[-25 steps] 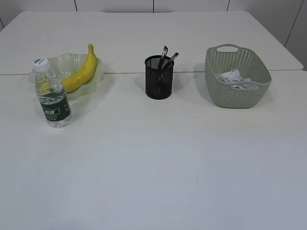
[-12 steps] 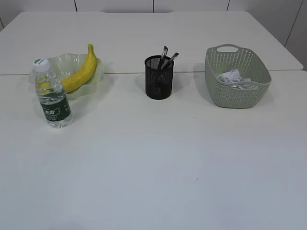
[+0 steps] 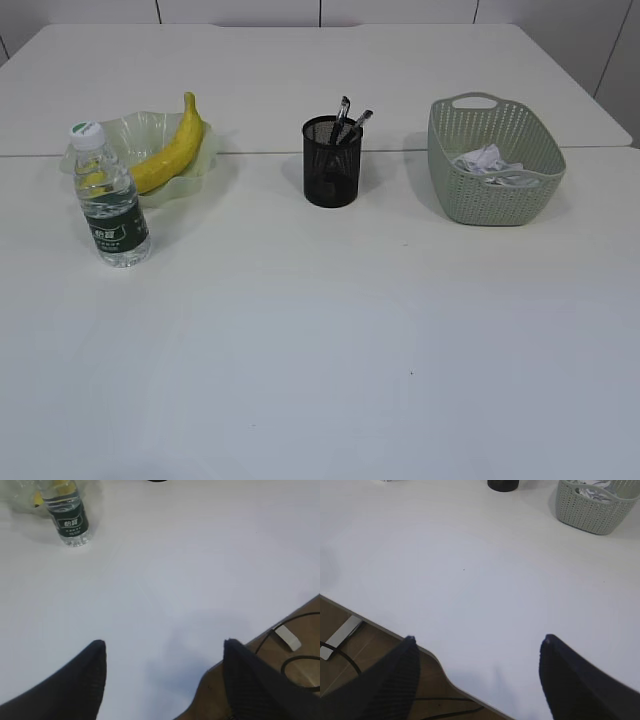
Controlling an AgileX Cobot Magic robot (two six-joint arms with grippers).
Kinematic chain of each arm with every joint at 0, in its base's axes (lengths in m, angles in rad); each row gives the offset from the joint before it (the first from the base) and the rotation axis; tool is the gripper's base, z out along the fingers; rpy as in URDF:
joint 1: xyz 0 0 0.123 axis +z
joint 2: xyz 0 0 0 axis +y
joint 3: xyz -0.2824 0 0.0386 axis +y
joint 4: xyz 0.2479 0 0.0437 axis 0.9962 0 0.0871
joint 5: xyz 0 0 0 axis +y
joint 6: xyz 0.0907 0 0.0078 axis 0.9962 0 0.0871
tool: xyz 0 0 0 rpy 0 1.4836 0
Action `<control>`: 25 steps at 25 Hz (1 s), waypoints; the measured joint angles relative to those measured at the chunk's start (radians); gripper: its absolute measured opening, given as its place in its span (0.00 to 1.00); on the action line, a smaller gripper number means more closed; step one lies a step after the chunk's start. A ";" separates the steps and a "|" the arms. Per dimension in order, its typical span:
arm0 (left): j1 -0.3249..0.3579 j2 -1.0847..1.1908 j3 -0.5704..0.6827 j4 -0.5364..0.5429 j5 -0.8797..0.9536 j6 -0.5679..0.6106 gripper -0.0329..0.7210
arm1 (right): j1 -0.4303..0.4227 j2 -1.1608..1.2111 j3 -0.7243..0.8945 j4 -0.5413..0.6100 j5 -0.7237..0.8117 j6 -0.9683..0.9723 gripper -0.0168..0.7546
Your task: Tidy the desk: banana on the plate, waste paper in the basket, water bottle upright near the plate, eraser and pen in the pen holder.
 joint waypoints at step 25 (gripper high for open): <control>0.423 0.000 0.000 0.000 0.000 0.000 0.73 | -0.329 0.000 0.000 0.000 0.000 0.000 0.74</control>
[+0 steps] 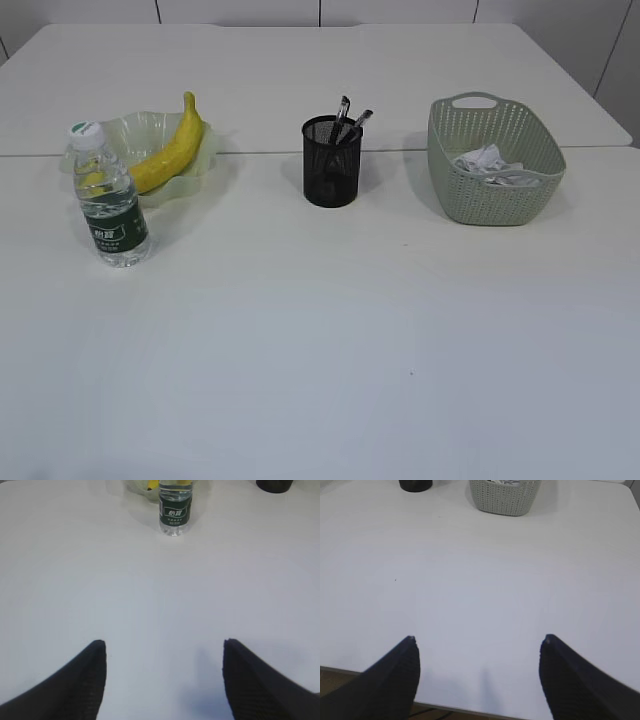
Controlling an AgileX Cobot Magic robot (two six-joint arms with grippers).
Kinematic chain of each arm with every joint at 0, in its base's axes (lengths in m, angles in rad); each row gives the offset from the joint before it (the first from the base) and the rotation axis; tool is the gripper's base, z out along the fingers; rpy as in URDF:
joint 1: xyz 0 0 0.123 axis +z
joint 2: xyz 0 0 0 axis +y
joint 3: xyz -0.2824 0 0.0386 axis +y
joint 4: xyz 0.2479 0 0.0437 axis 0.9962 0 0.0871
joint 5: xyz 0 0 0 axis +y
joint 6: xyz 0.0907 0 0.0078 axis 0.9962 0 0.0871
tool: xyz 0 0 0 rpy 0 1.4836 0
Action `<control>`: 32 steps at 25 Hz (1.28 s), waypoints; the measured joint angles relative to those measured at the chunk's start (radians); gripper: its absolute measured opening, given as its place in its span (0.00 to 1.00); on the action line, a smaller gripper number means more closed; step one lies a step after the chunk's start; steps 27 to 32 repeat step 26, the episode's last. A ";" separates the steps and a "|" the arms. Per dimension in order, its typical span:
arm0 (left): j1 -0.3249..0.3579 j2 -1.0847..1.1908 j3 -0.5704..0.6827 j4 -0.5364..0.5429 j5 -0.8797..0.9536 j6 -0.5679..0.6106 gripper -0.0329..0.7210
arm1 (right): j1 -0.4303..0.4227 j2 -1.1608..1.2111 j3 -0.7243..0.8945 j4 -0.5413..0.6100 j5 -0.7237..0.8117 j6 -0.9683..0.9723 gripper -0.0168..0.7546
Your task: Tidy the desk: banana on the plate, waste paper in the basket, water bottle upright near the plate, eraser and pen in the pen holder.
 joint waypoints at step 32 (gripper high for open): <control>0.000 0.000 0.000 -0.008 0.000 0.000 0.73 | -0.008 0.000 0.000 0.000 0.000 0.000 0.74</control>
